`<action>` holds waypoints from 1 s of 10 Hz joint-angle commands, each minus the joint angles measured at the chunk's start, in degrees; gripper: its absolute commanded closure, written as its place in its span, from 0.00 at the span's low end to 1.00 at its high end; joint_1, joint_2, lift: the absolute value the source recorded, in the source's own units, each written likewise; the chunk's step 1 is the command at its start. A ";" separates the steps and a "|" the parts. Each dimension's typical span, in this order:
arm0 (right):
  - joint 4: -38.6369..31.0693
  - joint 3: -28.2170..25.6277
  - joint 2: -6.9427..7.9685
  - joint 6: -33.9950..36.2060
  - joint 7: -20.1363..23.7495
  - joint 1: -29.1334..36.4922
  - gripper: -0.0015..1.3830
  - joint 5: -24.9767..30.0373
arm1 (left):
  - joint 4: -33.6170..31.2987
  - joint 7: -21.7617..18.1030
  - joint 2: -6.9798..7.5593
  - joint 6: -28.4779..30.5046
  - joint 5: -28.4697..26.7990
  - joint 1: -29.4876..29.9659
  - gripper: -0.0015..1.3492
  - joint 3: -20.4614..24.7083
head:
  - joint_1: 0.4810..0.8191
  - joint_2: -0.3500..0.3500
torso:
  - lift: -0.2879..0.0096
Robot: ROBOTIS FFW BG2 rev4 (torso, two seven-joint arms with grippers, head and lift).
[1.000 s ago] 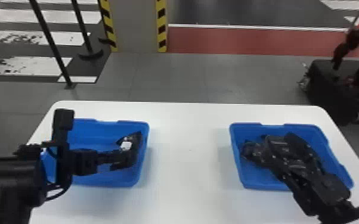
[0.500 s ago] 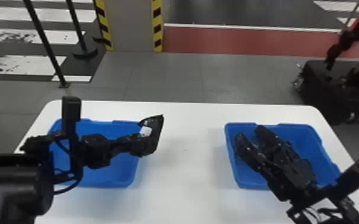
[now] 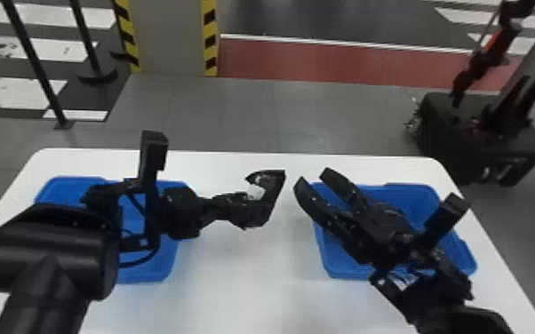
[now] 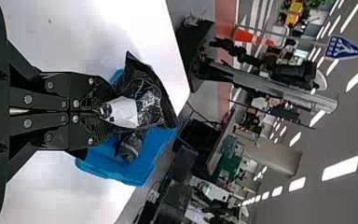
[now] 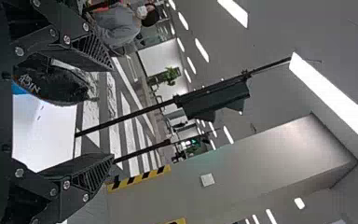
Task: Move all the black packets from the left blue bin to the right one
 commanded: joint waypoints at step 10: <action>6.99 3.35 -0.01 4.73 1.60 -6.83 0.92 -2.55 | 3.75 0.36 -1.25 -0.72 1.86 -3.85 0.90 -4.41 | 0.63 0.34 | 0.60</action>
